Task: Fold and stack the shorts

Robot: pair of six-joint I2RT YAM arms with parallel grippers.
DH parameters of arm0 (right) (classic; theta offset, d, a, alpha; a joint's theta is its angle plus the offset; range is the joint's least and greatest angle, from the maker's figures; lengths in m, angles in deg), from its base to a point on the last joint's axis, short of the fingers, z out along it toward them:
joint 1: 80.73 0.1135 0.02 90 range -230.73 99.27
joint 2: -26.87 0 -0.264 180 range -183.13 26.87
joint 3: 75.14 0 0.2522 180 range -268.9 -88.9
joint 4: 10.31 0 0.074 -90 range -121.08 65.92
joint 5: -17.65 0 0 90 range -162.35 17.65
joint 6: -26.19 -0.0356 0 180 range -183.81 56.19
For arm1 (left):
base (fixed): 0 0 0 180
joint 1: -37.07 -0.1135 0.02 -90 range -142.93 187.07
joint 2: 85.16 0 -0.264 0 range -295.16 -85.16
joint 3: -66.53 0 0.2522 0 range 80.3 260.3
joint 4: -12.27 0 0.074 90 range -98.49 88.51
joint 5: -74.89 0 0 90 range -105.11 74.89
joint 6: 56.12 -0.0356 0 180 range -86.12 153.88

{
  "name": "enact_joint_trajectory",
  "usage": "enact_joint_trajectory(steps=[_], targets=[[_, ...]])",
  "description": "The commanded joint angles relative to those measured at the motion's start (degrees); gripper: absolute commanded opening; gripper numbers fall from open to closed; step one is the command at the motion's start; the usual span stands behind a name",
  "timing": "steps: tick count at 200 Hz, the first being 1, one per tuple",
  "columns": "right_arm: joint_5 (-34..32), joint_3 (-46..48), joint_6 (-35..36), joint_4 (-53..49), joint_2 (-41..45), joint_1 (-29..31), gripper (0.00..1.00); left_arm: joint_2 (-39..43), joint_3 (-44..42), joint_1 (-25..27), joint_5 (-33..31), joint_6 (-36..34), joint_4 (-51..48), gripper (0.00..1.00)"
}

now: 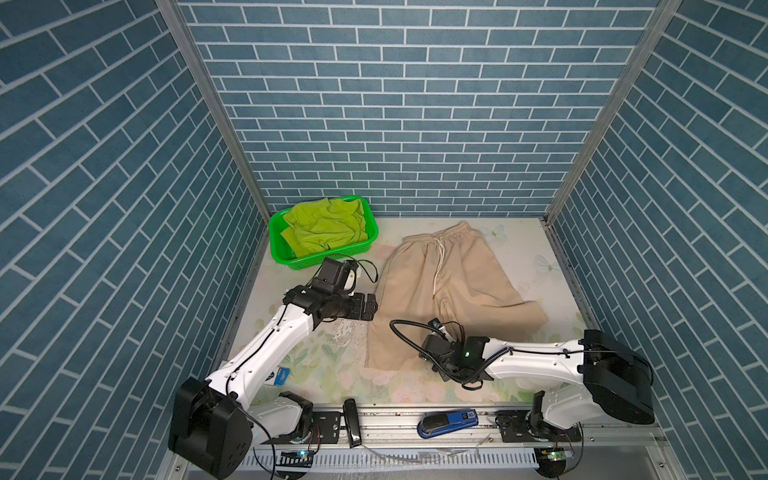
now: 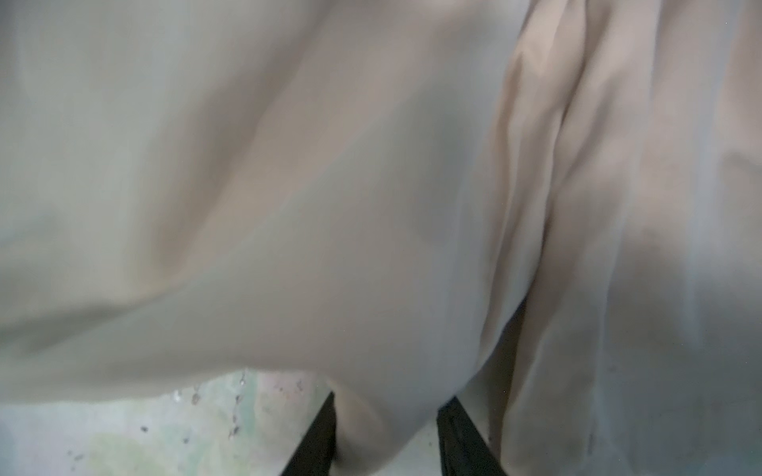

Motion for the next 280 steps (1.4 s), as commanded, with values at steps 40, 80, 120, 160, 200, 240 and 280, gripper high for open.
enact_joint_trajectory(steps=[40,80,120,160,200,240,280], targets=[[10.3,-10.7,1.9,-16.3,-0.3,-0.7,0.01,-0.7,0.7,-0.6,-0.8,-0.6,-3.4,1.00],[23.0,-15.5,3.2,-28.3,2.6,-0.8,0.00,-2.4,2.0,-0.6,-1.5,-1.3,-3.6,1.00],[23.3,-14.2,3.0,-34.2,4.7,-3.1,0.20,-4.1,2.9,-0.5,-1.3,-1.5,-2.9,1.00],[27.7,-14.7,4.7,-31.6,7.3,-4.9,0.91,-7.0,4.0,-0.5,-1.2,-2.3,-0.8,1.00],[28.3,-14.3,4.6,-23.7,16.4,-12.5,0.87,-14.8,11.9,-0.6,-1.5,-5.9,3.9,1.00],[28.3,-9.1,5.3,-12.5,24.3,-24.1,0.82,-30.3,27.0,-1.2,-1.4,-8.4,8.0,1.00],[28.8,-6.1,6.6,-6.1,24.3,-28.6,0.81,-49.1,45.4,-1.3,1.0,-7.7,5.7,1.00]])
